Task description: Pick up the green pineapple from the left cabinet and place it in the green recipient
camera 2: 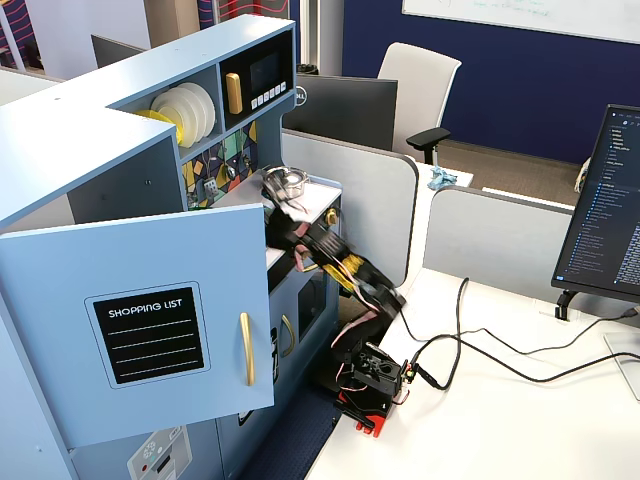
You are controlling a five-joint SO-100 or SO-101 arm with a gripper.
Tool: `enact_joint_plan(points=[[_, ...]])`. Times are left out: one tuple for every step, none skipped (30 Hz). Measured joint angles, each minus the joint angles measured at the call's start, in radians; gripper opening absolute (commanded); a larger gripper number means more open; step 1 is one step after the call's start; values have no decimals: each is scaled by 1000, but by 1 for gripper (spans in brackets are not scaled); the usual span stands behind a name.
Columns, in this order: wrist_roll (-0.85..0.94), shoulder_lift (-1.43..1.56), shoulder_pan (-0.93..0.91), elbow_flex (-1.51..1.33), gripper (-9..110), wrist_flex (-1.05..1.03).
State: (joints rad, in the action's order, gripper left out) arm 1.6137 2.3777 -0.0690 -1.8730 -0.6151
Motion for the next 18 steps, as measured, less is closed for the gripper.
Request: enact_joint_plan(points=[[-6,89,2,-101,22,-26],[-14,172,2,-195,22,-52],[-21,253,2,-290,21,-77],[-31,330,2,-379,21,-100],[-41,402,2,-460,21,-126],[-52,466,2,-537,21,-155],[-67,520,2,-607,20,-189],[-83,563,2,-670,20,-221],[-100,597,2,-727,19,-247],[-110,623,2,-782,19,-268],[-124,650,2,-834,18,-284],[-135,673,2,-885,17,-295],[-141,696,2,-933,16,-307],[-144,719,2,-973,14,-327],[-144,741,2,-1006,12,-354],[-144,758,2,-1035,9,-383],[-144,769,2,-1057,7,-414],[-146,775,2,-1078,2,-442]])
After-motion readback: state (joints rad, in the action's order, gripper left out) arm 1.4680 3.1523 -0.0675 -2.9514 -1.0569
